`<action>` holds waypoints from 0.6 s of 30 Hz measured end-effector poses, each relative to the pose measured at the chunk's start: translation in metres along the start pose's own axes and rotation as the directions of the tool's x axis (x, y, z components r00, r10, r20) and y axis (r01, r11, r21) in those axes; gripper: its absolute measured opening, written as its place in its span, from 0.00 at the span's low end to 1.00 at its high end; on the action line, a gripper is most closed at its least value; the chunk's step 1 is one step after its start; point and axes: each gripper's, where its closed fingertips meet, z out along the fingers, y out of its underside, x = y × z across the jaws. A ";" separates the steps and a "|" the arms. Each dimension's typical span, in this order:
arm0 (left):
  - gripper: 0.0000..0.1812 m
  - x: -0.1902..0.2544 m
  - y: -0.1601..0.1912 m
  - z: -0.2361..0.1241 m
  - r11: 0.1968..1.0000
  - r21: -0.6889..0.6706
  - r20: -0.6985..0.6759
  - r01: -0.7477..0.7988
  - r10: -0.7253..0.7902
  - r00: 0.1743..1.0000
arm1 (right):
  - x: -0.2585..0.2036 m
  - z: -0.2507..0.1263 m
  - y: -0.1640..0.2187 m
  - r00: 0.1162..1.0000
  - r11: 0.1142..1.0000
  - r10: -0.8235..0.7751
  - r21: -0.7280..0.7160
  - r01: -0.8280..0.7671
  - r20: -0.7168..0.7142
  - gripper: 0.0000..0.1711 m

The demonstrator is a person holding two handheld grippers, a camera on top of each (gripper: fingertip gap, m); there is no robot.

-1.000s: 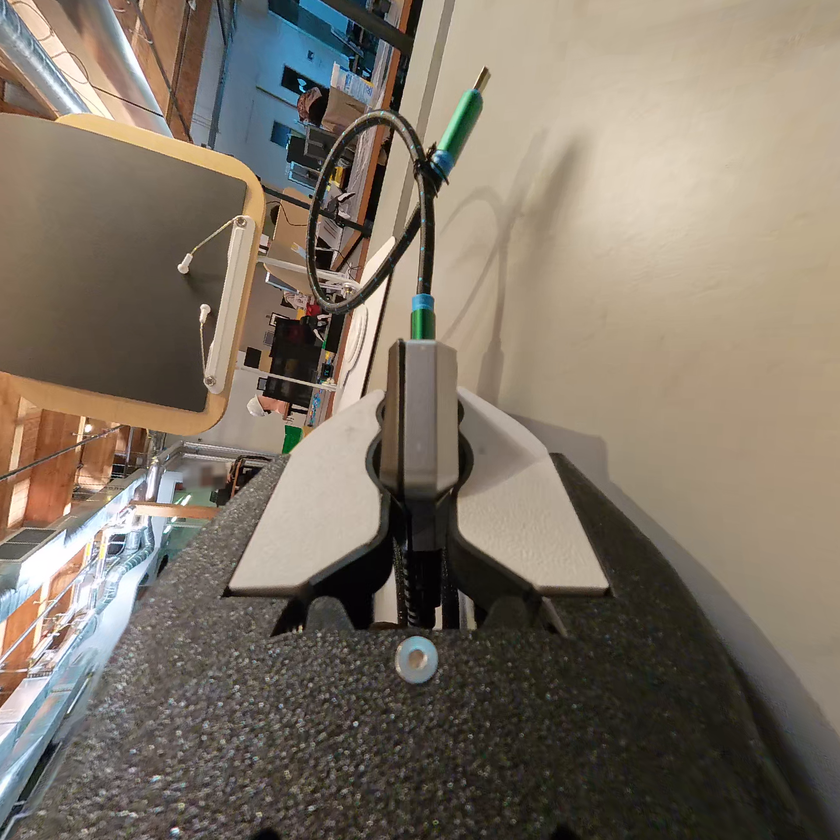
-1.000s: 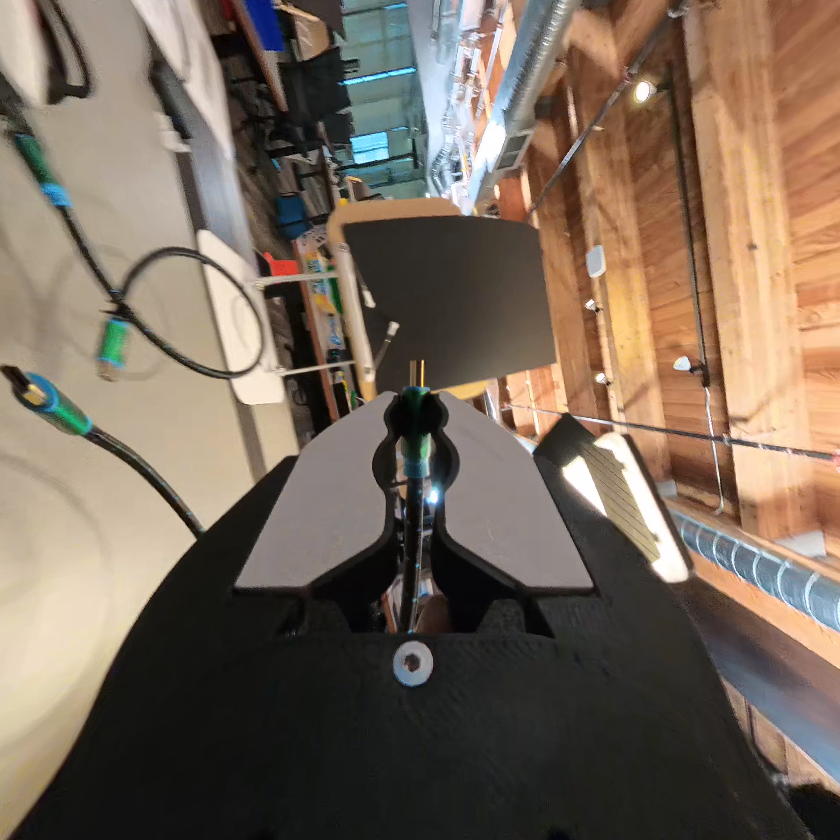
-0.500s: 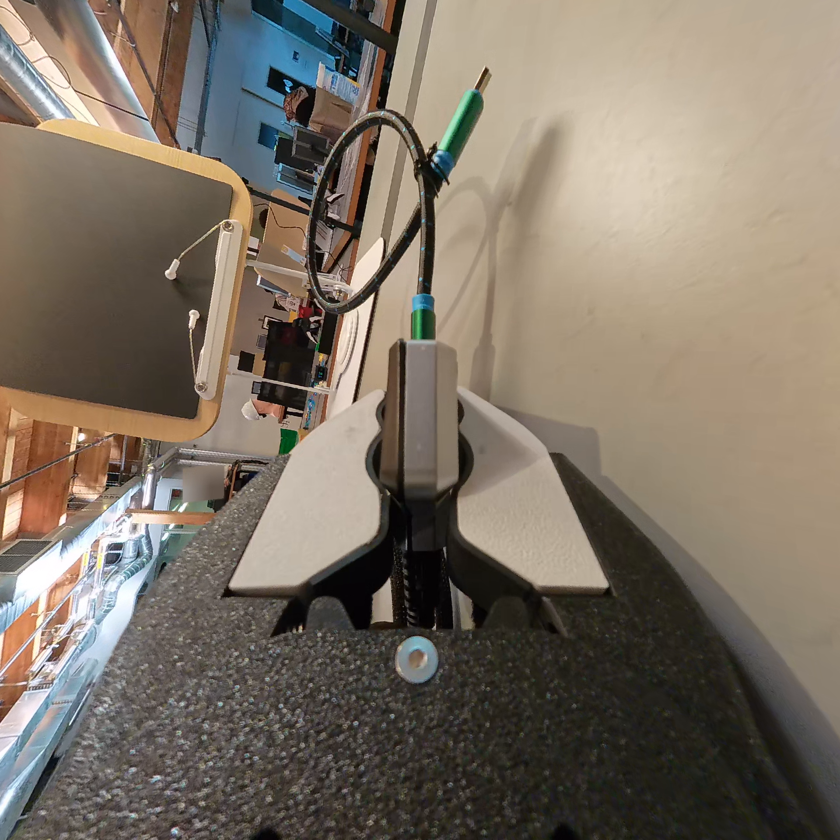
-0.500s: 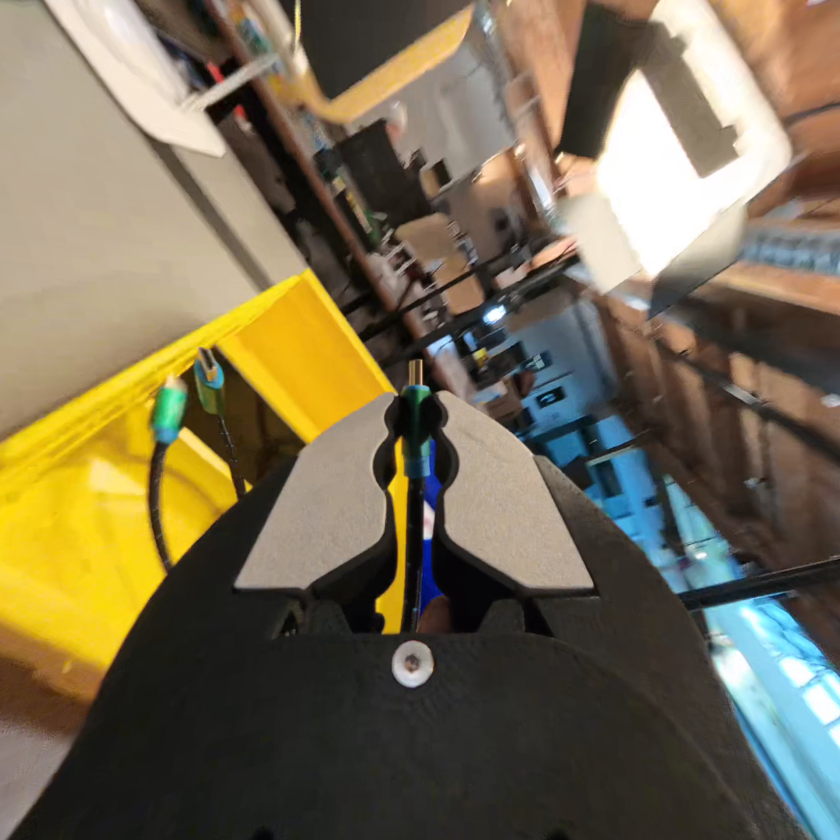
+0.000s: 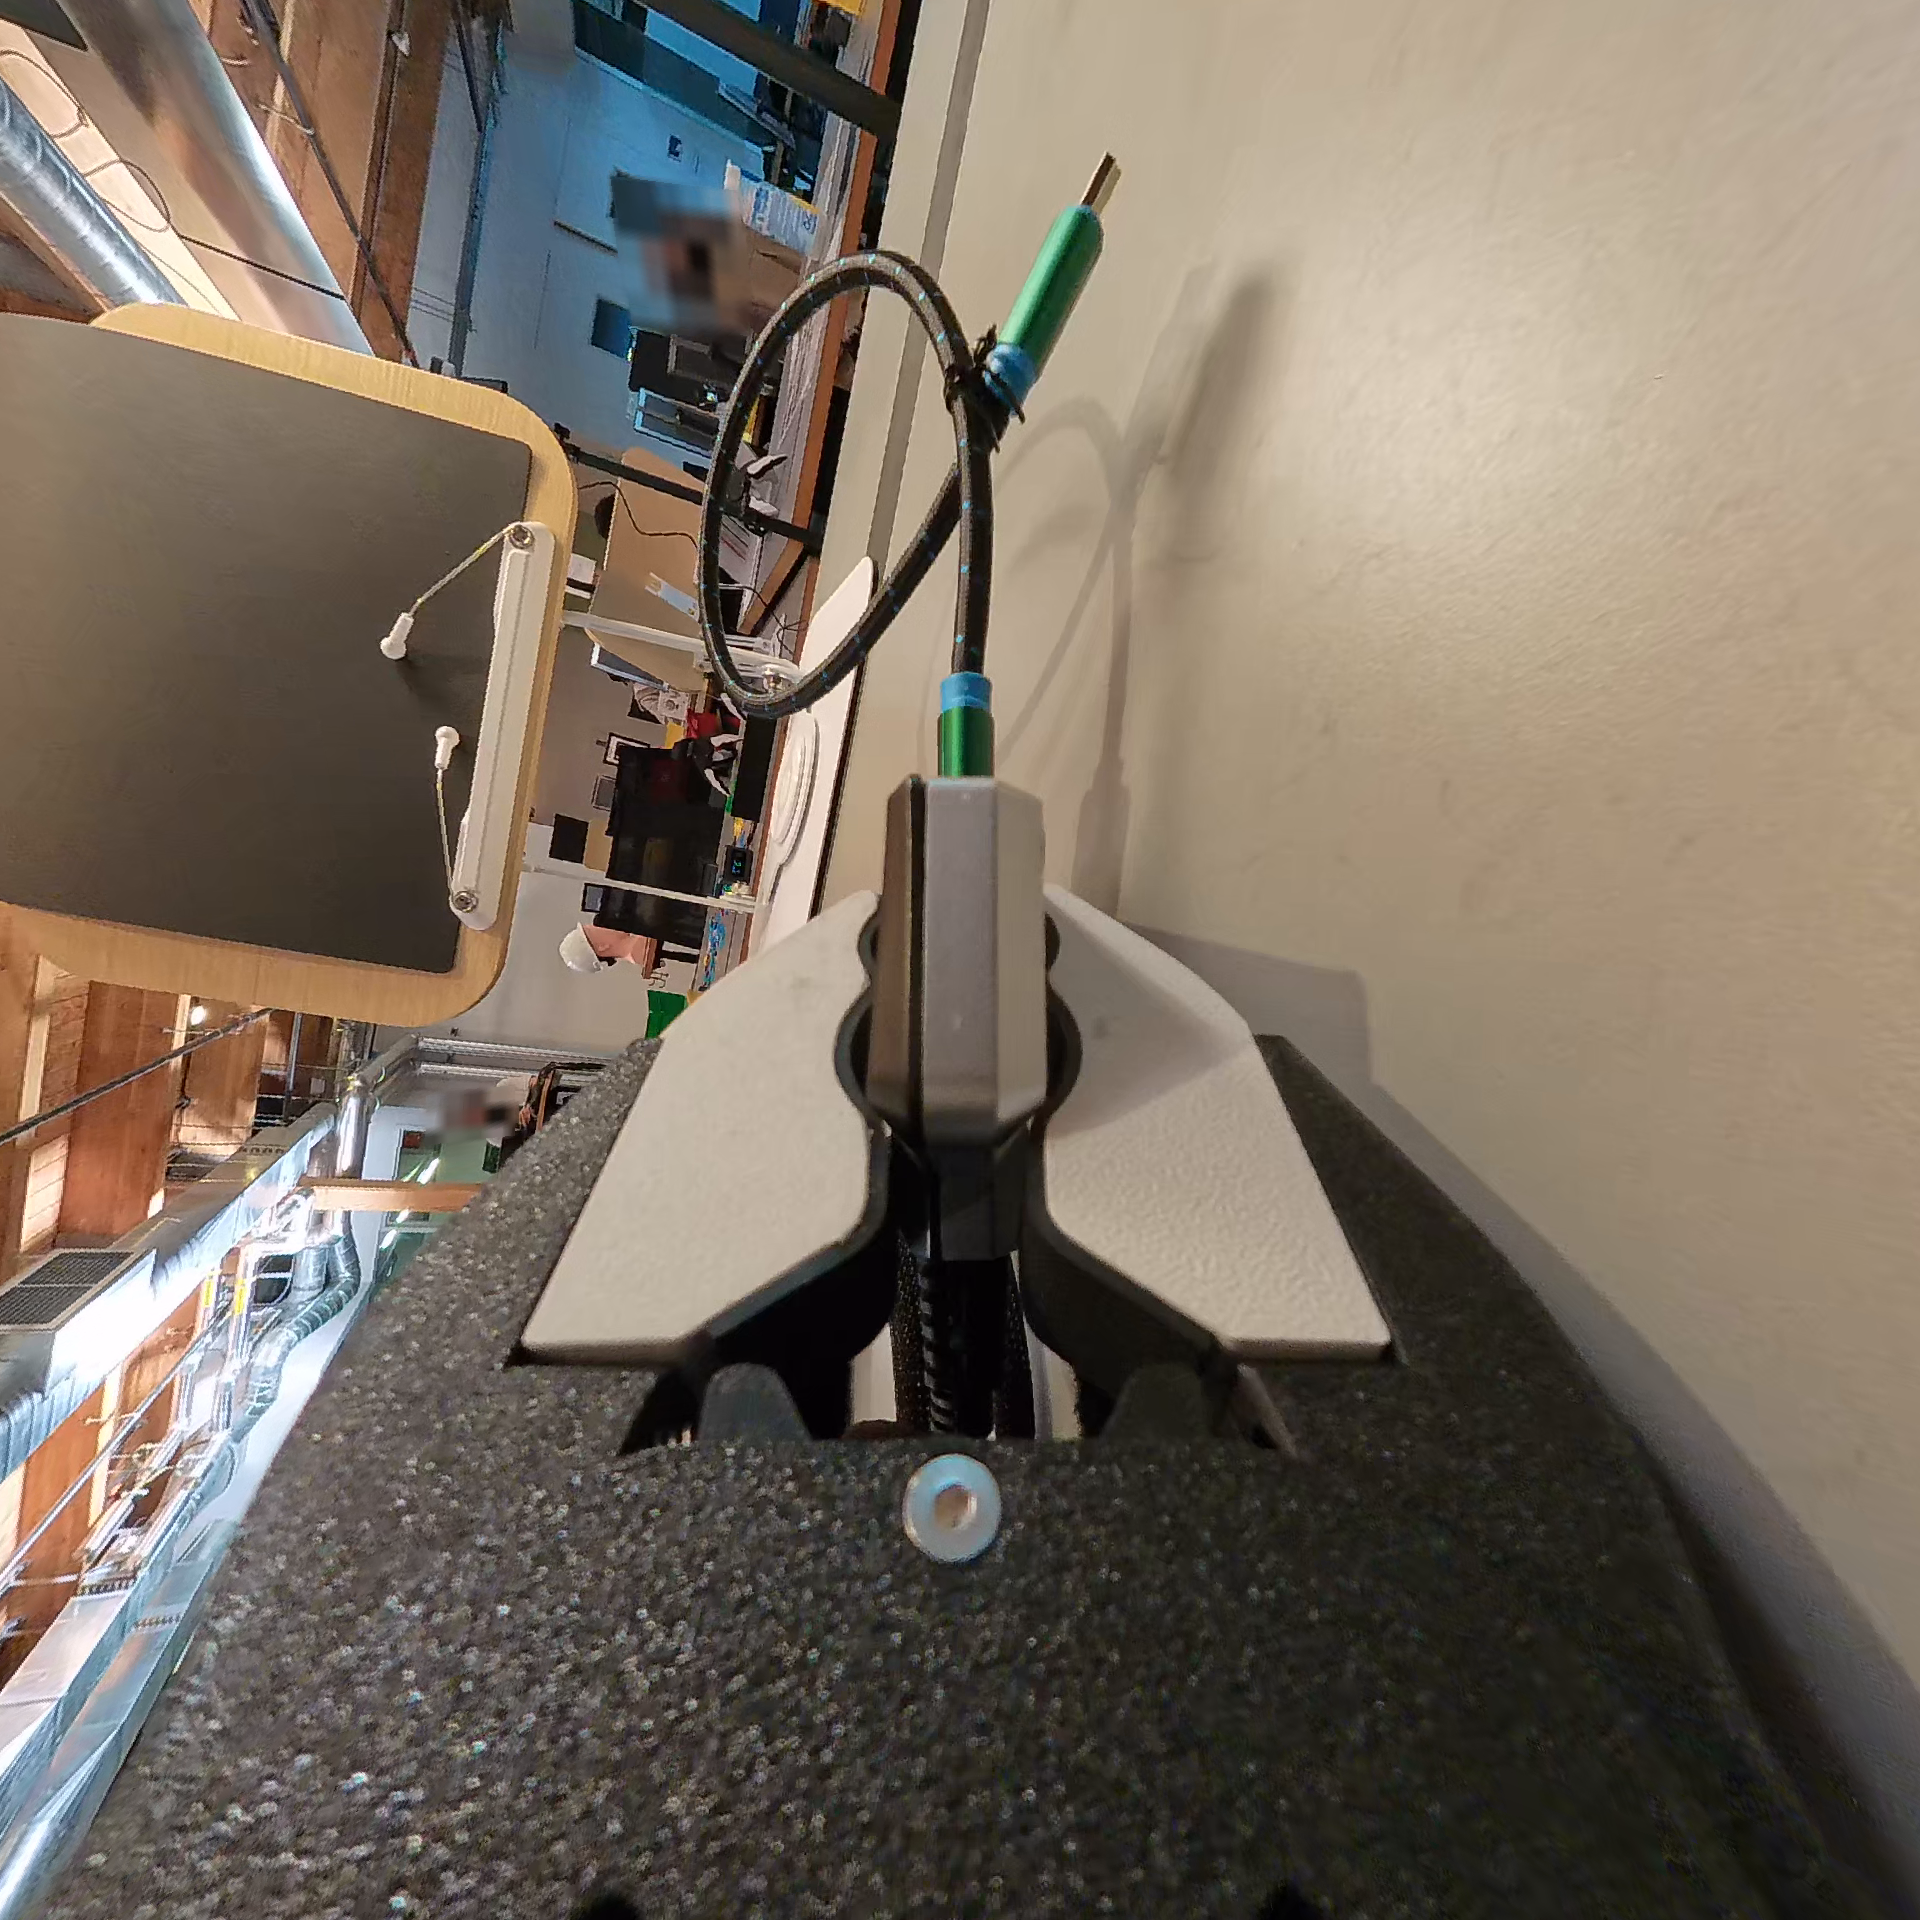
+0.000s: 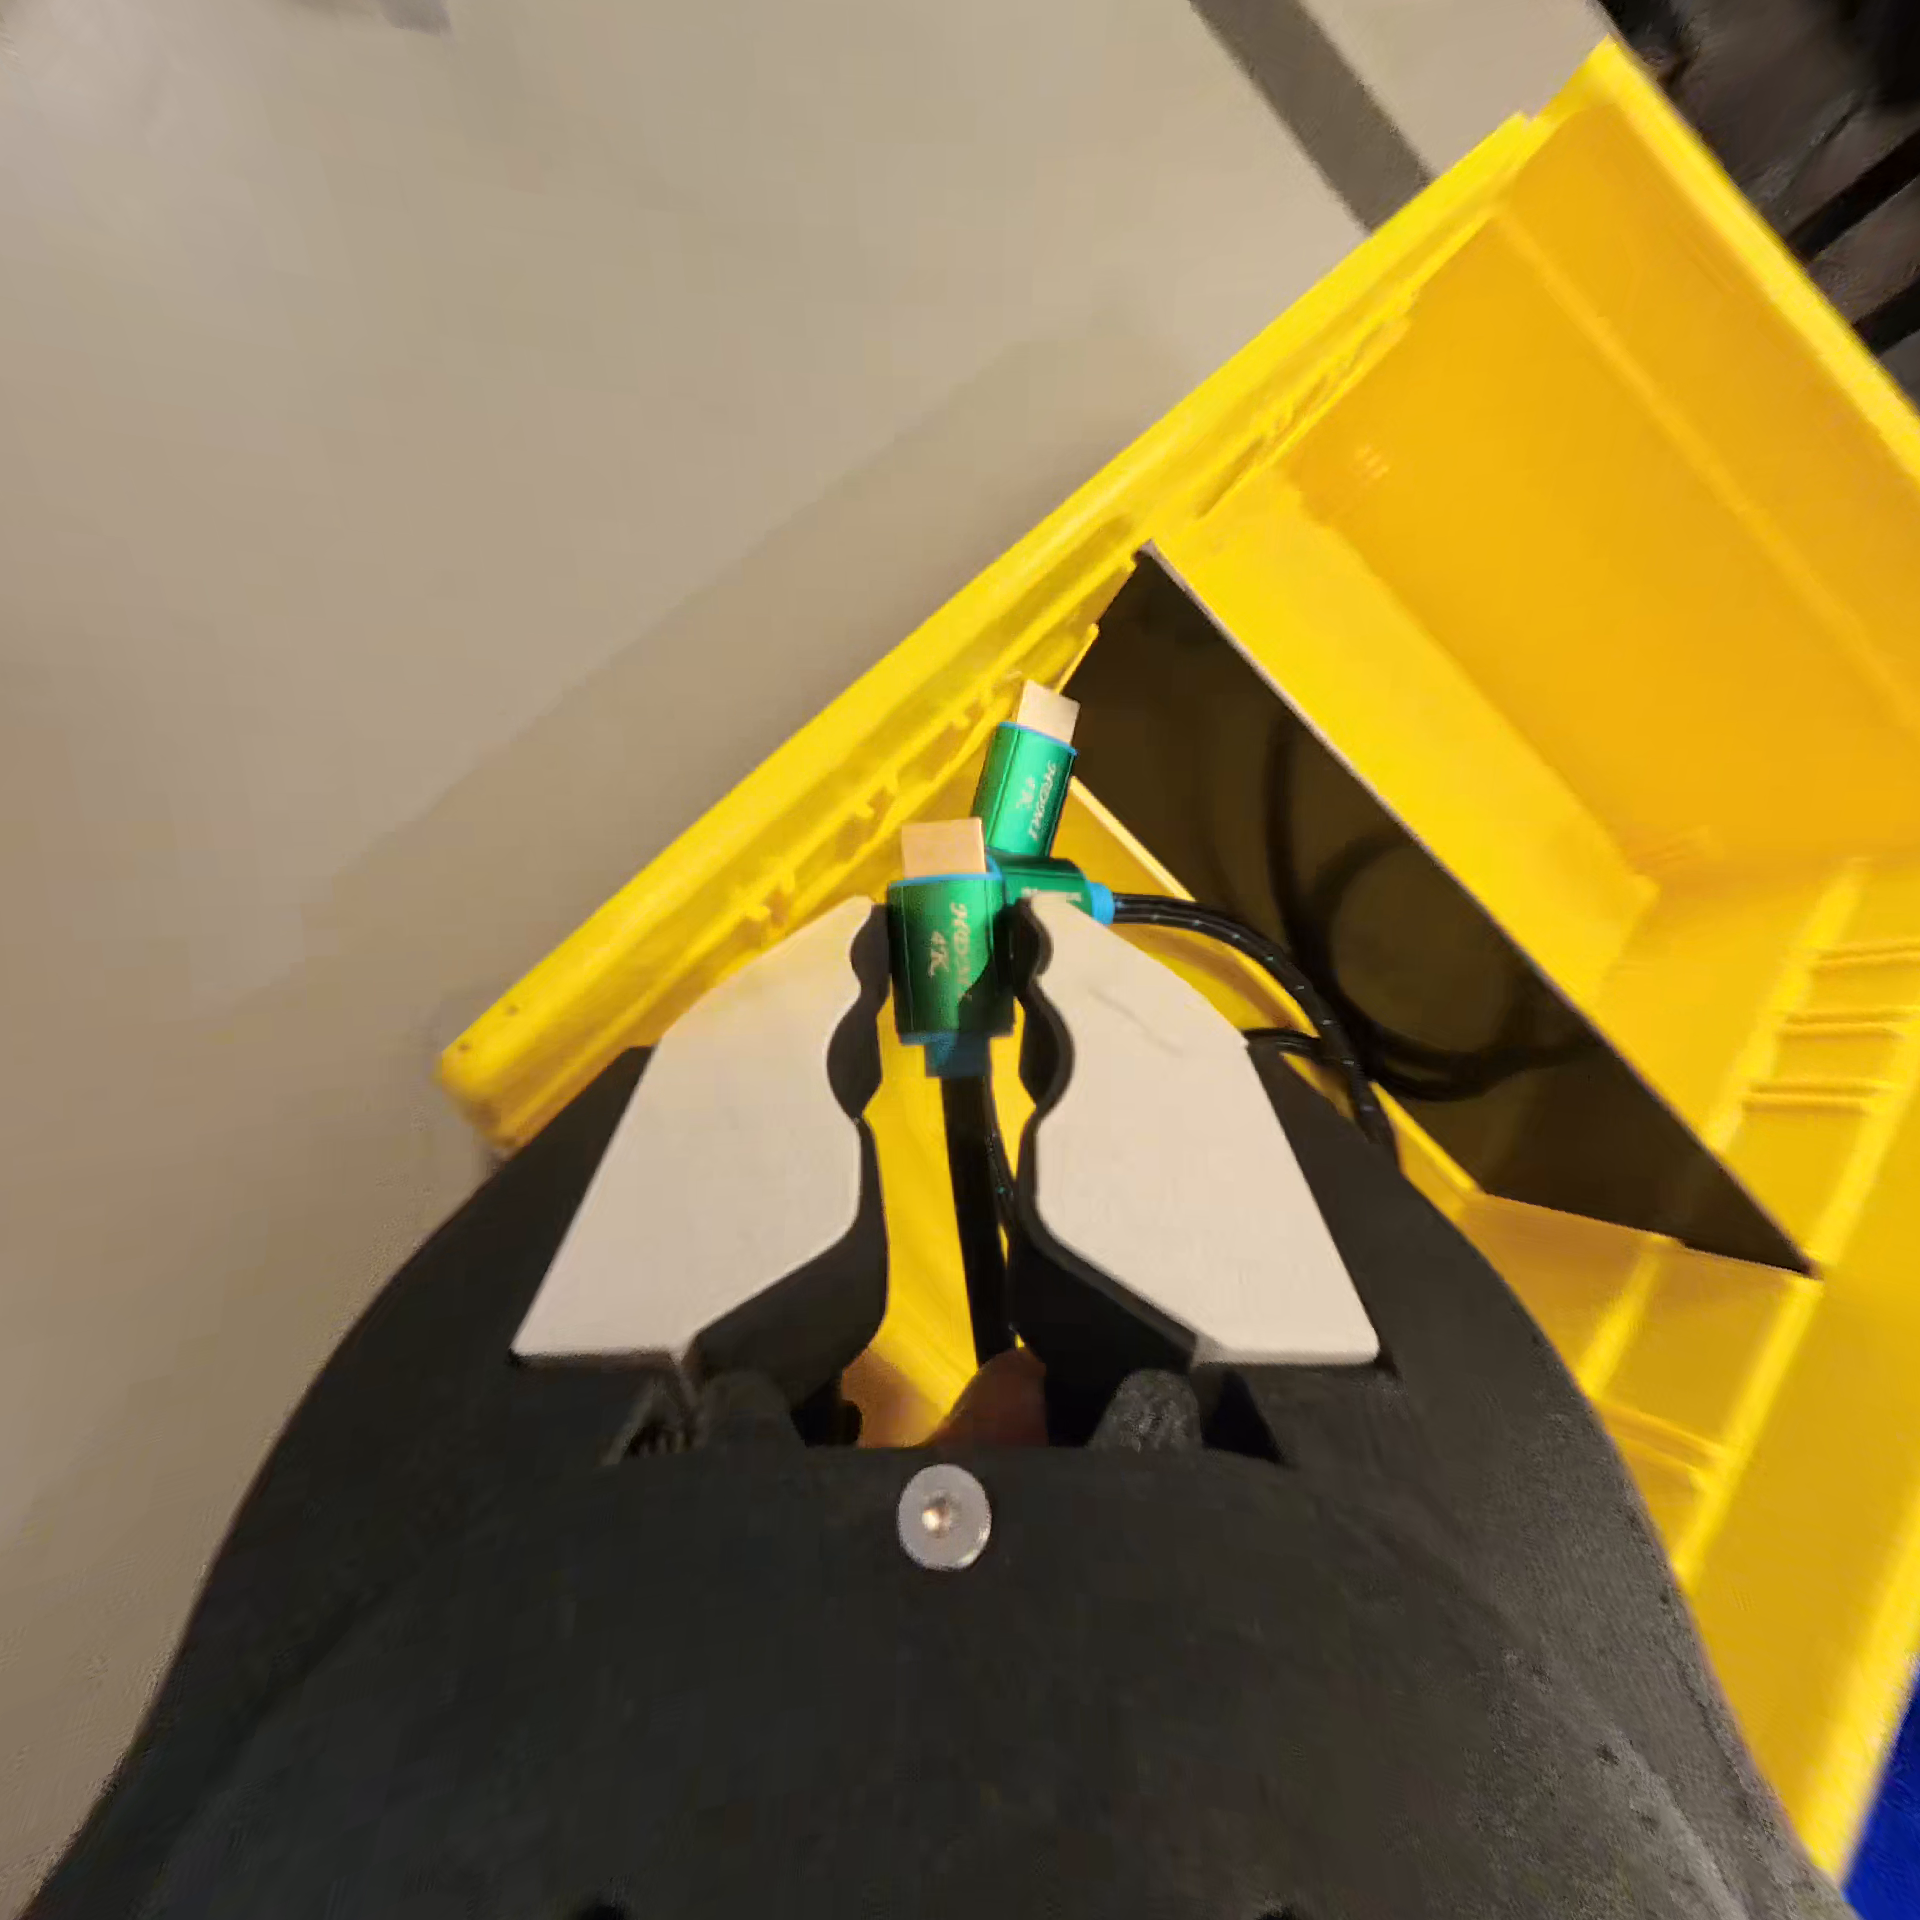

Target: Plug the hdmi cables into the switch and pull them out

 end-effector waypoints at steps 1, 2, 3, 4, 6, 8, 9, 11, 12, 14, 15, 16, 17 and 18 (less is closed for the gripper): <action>0.13 0.000 0.000 0.000 1.000 0.001 -0.001 0.000 0.000 1.000 | 0.000 0.003 -0.001 0.998 0.999 0.050 0.003 -0.051 0.041 0.13; 0.12 0.000 0.000 0.000 1.000 0.003 -0.003 0.001 -0.001 1.000 | 0.002 0.004 -0.003 0.991 0.994 0.105 0.017 -0.106 0.078 0.13; 0.12 0.001 -0.001 0.000 1.000 0.006 -0.005 0.002 -0.002 1.000 | 0.004 0.005 -0.006 0.980 0.986 0.163 0.029 -0.167 0.118 0.13; 0.13 0.001 -0.002 -0.001 1.000 0.010 -0.007 0.000 0.000 1.000 | 0.006 0.005 -0.009 0.962 0.973 0.221 0.033 -0.229 0.162 0.12; 0.12 0.001 -0.003 -0.001 1.000 0.014 -0.009 -0.002 0.002 1.000 | 0.012 0.006 -0.013 0.917 0.940 0.322 0.038 -0.340 0.237 0.12; 0.12 0.002 -0.003 -0.001 1.000 0.016 -0.011 -0.001 0.001 1.000 | 0.016 0.009 -0.015 0.867 0.903 0.400 0.031 -0.428 0.298 0.14; 0.12 0.002 -0.003 -0.001 1.000 0.017 -0.012 0.000 0.000 1.000 | 0.017 0.011 -0.015 0.841 0.887 0.434 0.010 -0.462 0.324 0.15; 0.12 0.002 -0.004 -0.002 1.000 0.019 -0.013 -0.001 0.001 1.000 | 0.016 0.016 -0.015 0.801 0.862 0.483 -0.032 -0.506 0.353 0.17; 0.12 0.002 -0.004 -0.002 1.000 0.020 -0.014 -0.001 0.001 1.000 | 0.017 0.018 -0.015 0.787 0.851 0.504 -0.044 -0.524 0.356 0.17; 0.12 0.002 -0.004 -0.002 1.000 0.021 -0.015 -0.001 0.002 1.000 | 0.019 0.021 -0.016 0.768 0.830 0.537 -0.055 -0.555 0.349 0.15; 0.13 0.002 -0.004 -0.002 1.000 0.022 -0.015 -0.002 0.002 1.000 | 0.020 0.021 -0.018 0.763 0.824 0.545 -0.057 -0.563 0.347 0.15; 0.13 0.002 -0.004 -0.002 1.000 0.022 -0.015 -0.002 0.002 1.000 | 0.021 0.020 -0.019 0.762 0.822 0.548 -0.053 -0.567 0.344 0.14; 0.13 0.002 -0.004 -0.002 1.000 0.022 -0.014 -0.003 0.004 1.000 | 0.023 0.017 -0.022 0.767 0.824 0.544 -0.041 -0.566 0.341 0.13; 0.13 0.002 -0.005 -0.002 1.000 0.022 -0.014 -0.005 0.005 1.000 | 0.022 0.014 -0.025 0.775 0.831 0.530 -0.027 -0.556 0.344 0.13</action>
